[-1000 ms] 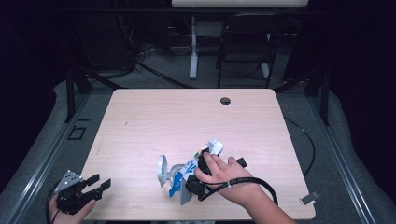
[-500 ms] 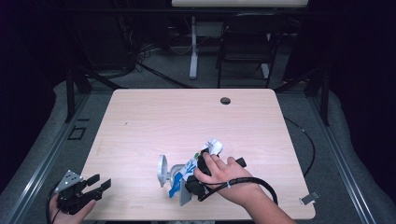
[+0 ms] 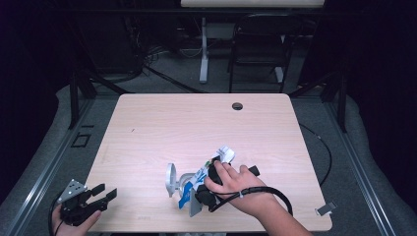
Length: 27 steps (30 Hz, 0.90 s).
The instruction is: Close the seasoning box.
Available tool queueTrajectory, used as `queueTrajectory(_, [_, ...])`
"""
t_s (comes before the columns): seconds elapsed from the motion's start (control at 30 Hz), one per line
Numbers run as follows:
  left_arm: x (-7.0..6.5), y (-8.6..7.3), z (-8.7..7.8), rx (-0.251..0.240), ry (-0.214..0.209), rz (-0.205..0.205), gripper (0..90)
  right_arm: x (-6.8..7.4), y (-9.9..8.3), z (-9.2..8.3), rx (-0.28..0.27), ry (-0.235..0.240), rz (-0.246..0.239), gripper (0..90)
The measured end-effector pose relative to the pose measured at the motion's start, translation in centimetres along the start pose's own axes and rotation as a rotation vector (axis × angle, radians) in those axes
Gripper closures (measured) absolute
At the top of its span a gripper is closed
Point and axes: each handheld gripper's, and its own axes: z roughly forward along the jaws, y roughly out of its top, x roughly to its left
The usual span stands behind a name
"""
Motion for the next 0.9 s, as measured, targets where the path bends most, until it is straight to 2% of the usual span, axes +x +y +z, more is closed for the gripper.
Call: queueTrajectory(0.9, [0.07,-0.05,0.03,-0.002,0.003,-0.004,45.5,0.00,0.06,0.02,0.007,-0.001,-0.002,71.4])
